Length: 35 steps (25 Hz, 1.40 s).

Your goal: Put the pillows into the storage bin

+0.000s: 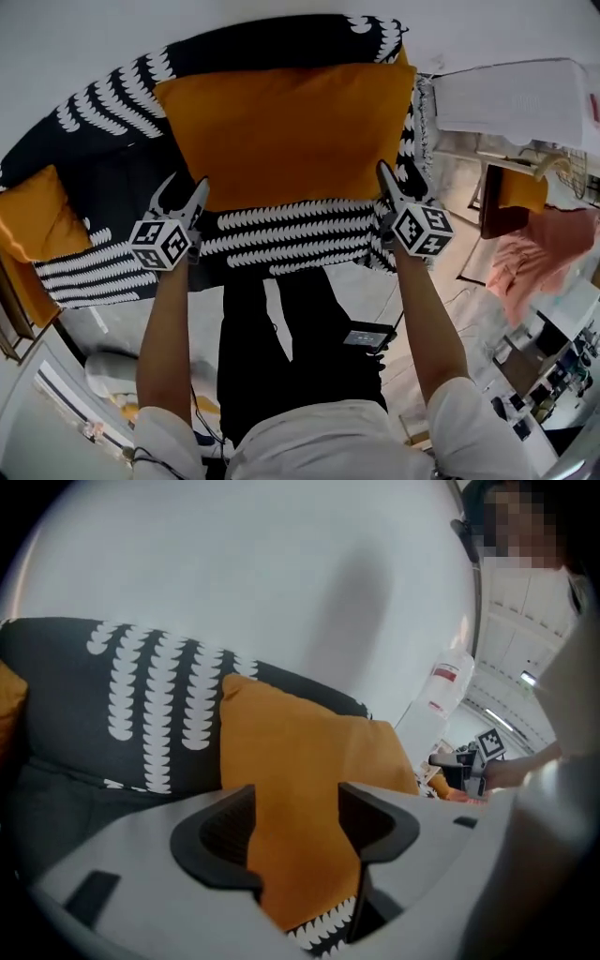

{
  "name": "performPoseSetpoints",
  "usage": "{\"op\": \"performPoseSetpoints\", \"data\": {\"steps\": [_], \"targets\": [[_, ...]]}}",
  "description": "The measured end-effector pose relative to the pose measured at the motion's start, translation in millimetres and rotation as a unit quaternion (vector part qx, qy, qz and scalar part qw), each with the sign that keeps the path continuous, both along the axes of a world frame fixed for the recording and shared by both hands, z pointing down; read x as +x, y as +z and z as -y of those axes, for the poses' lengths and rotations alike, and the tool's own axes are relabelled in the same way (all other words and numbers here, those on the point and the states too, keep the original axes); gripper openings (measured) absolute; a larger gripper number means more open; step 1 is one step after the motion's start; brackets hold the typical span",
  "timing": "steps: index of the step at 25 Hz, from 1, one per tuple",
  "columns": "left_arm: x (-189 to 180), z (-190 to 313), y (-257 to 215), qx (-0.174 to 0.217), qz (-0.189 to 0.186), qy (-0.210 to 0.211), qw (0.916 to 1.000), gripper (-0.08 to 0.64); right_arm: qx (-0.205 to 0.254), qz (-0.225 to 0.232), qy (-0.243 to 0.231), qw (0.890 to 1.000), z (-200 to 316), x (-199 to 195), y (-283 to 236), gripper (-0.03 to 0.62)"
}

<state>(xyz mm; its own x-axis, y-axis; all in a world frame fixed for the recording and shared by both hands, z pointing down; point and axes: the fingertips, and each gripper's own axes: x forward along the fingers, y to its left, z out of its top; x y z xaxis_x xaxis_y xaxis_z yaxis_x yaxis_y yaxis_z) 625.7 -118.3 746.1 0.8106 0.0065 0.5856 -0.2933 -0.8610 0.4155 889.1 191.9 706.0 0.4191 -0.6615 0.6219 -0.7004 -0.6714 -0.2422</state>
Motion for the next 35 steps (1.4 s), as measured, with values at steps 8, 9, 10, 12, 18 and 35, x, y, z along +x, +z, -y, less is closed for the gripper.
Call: {"op": "performPoseSetpoints", "data": {"steps": [8,9,10,12,18,35], "targets": [[7,19,45,-0.026,0.024,-0.02,0.9992,0.298,-0.042,0.028,-0.033,0.998,-4,18,43,0.293],[7,20,46,-0.027,0.023,-0.022,0.9991,0.298,-0.045,0.032,-0.033,0.998,-3,19,46,0.291],[6,22,45,-0.026,0.022,-0.024,0.9991,0.298,-0.05,0.034,-0.035,0.998,-1,19,47,0.293],[0,27,41,-0.025,0.022,-0.026,0.9991,0.298,-0.062,0.033,-0.041,0.997,5,16,46,0.292],[15,19,65,-0.035,0.034,-0.014,0.9987,0.276,-0.083,0.082,-0.046,0.992,10,30,81,0.291],[12,-7,7,-0.024,-0.024,-0.014,0.9993,0.082,-0.021,0.071,-0.061,0.995,13,20,56,0.031]]}}
